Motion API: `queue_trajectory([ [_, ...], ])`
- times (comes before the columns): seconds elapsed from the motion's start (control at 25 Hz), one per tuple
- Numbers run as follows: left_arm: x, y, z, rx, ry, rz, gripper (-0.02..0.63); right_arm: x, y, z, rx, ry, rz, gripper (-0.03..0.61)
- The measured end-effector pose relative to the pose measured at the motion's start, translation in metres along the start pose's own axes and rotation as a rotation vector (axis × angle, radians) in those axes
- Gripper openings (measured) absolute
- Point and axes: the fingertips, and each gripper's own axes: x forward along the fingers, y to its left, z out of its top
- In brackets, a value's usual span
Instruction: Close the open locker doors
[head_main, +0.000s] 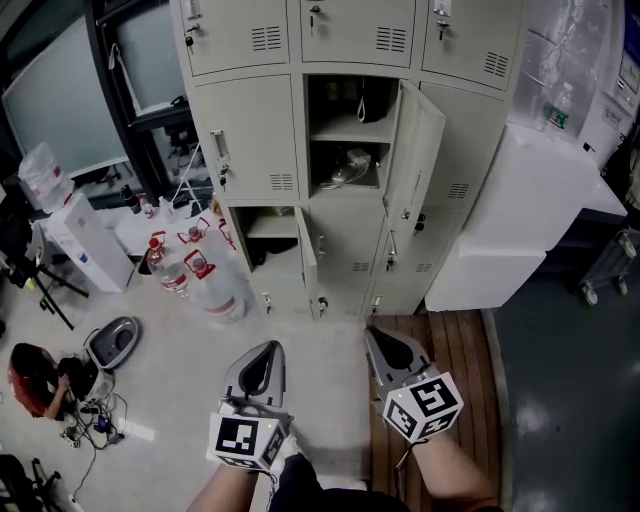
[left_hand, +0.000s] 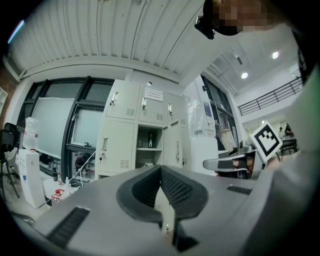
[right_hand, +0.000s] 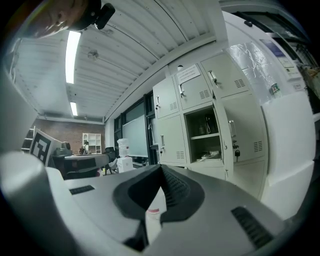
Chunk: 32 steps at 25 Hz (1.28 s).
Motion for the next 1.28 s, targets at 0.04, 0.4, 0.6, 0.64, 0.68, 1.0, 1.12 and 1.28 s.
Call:
queue_trajectory([
  [0.04,0.005,0.006,-0.001,0.002,0.001,-0.003,0.003,0.007,-0.001,-0.002,0.003,0.004,-0.002,0.0],
  [0.4,0.048,0.059,-0.007,-0.005,-0.016,-0.04,0.005,0.072,-0.008,-0.016,0.021,0.046,-0.034,0.0],
  [0.6,0.068,0.087,-0.012,-0.001,-0.012,-0.075,0.005,0.107,-0.01,-0.023,0.033,0.062,-0.061,0.001],
  [0.64,0.072,0.093,-0.013,0.0,-0.01,-0.083,0.005,0.114,-0.01,-0.024,0.035,0.063,-0.066,0.001],
  [0.68,0.077,0.098,-0.015,-0.001,-0.007,-0.092,0.005,0.122,-0.01,-0.025,0.037,0.064,-0.07,0.0],
  [1.0,0.116,0.137,-0.034,0.007,0.025,-0.169,0.005,0.182,-0.017,-0.04,0.055,0.084,-0.103,0.001],
  [1.12,0.131,0.149,-0.04,0.012,0.038,-0.196,0.005,0.2,-0.025,-0.048,0.063,0.091,-0.131,0.002],
  [1.28,0.147,0.16,-0.045,0.006,0.047,-0.228,0.005,0.219,-0.034,-0.062,0.073,0.105,-0.165,0.031],
])
